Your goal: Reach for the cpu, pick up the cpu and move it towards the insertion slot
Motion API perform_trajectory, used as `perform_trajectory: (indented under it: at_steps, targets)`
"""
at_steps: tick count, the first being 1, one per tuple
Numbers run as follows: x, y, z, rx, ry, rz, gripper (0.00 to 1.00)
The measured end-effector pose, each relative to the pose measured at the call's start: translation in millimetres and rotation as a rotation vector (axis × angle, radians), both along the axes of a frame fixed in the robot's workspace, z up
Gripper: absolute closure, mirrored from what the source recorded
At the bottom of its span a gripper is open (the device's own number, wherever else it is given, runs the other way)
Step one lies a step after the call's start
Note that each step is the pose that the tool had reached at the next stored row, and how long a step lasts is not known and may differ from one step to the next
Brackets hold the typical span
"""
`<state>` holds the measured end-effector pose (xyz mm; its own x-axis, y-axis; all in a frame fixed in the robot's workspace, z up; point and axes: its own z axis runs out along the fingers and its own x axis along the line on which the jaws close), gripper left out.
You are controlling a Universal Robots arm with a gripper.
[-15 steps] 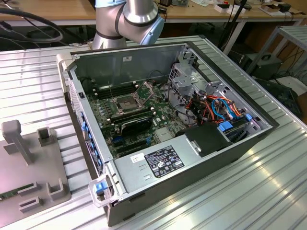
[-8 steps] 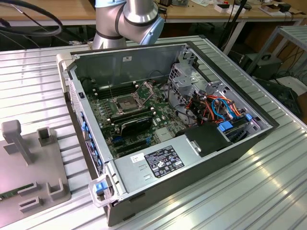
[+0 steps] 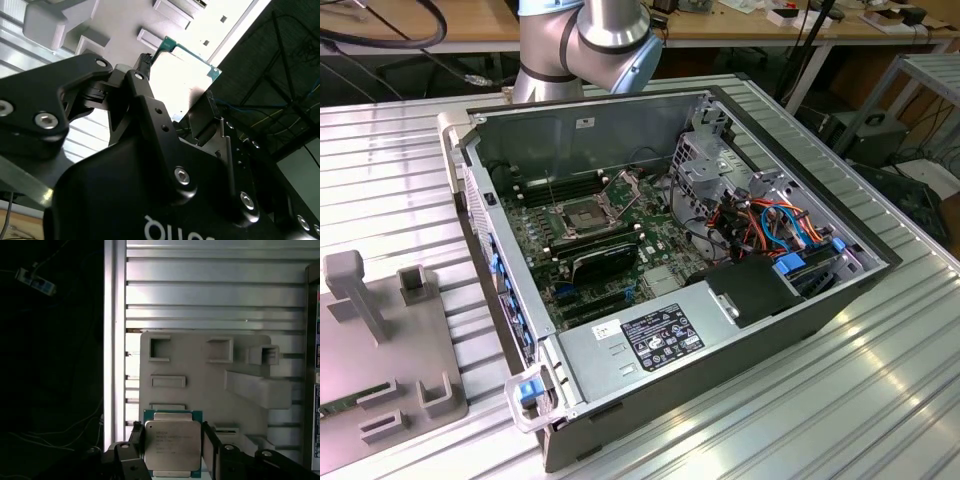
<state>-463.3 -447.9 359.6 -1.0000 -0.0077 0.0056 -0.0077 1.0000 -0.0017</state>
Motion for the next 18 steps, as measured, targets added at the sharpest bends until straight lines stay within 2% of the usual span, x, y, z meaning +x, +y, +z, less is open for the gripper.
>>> perform_trajectory:
  at_steps: [12, 18]
  targets:
    - [0.0, 1.9, 17.0, -0.0062, 0.0001, 0.0, 0.45]
    - [0.0, 2.0, 17.9, -0.0064, 0.0001, 0.0, 0.45]
